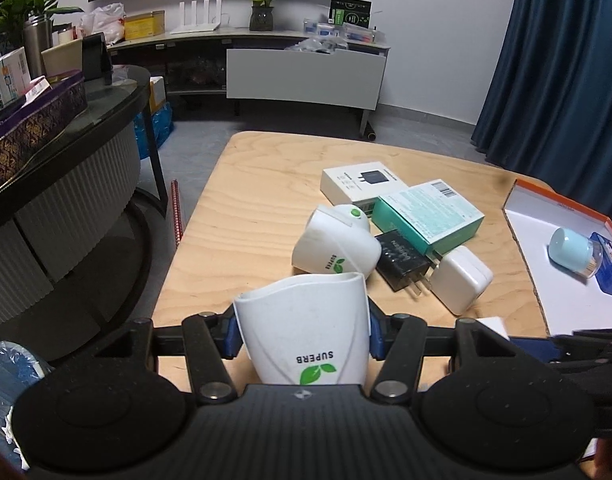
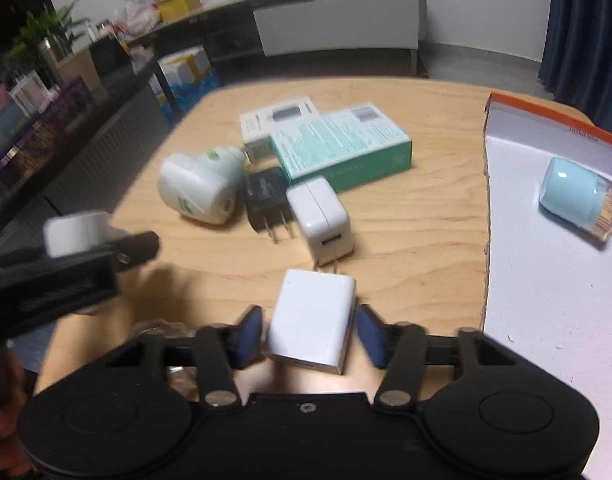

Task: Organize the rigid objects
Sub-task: 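Grasp the white SUPERB cup with the left tool while the right tool grasps the white charger, then carry the cup with the left tool while the right tool carries the charger into the lid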

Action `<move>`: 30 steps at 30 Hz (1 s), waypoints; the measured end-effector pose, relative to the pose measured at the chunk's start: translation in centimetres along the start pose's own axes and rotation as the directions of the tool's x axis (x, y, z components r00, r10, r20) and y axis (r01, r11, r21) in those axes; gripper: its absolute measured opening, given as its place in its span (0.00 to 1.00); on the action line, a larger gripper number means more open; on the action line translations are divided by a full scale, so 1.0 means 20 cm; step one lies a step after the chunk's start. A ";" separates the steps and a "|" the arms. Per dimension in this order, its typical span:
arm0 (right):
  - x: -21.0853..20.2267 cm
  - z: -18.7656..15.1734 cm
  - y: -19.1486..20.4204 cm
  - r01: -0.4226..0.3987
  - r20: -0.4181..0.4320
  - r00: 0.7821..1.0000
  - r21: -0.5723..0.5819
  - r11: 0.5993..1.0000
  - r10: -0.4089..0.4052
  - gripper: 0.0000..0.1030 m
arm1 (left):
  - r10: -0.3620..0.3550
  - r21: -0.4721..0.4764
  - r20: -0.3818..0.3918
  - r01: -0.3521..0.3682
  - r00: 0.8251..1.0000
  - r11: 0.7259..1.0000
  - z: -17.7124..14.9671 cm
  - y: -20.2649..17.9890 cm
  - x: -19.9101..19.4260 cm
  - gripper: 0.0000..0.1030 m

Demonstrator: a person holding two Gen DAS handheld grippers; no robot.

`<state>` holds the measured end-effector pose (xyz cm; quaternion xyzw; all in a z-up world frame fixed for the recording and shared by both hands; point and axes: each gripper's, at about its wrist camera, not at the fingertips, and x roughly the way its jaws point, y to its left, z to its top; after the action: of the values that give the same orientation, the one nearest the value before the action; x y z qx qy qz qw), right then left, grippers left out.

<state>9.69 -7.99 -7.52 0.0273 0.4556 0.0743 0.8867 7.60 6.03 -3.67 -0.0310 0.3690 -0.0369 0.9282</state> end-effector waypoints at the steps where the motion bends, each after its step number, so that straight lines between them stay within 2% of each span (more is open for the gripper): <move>1: 0.00 0.00 0.00 0.010 0.006 1.000 -0.007 1.000 -0.010 0.50 | -0.001 0.000 0.002 0.001 1.000 1.000 0.00 0.00 0.00 0.55; 14: -0.25 0.04 -0.11 -0.009 0.126 0.992 0.013 1.000 0.007 0.48 | -0.048 0.007 0.020 0.048 0.999 0.999 0.02 -0.09 -0.07 0.55; 30: -0.42 0.04 -0.17 -0.025 0.177 0.984 0.027 0.999 0.020 0.48 | -0.073 0.025 0.037 0.072 0.997 0.997 0.03 -0.18 -0.14 0.55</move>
<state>5.79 -12.56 -0.70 0.0519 0.3759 0.0751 0.9222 5.95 2.61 -1.02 -0.0341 0.3496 -0.0741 0.9334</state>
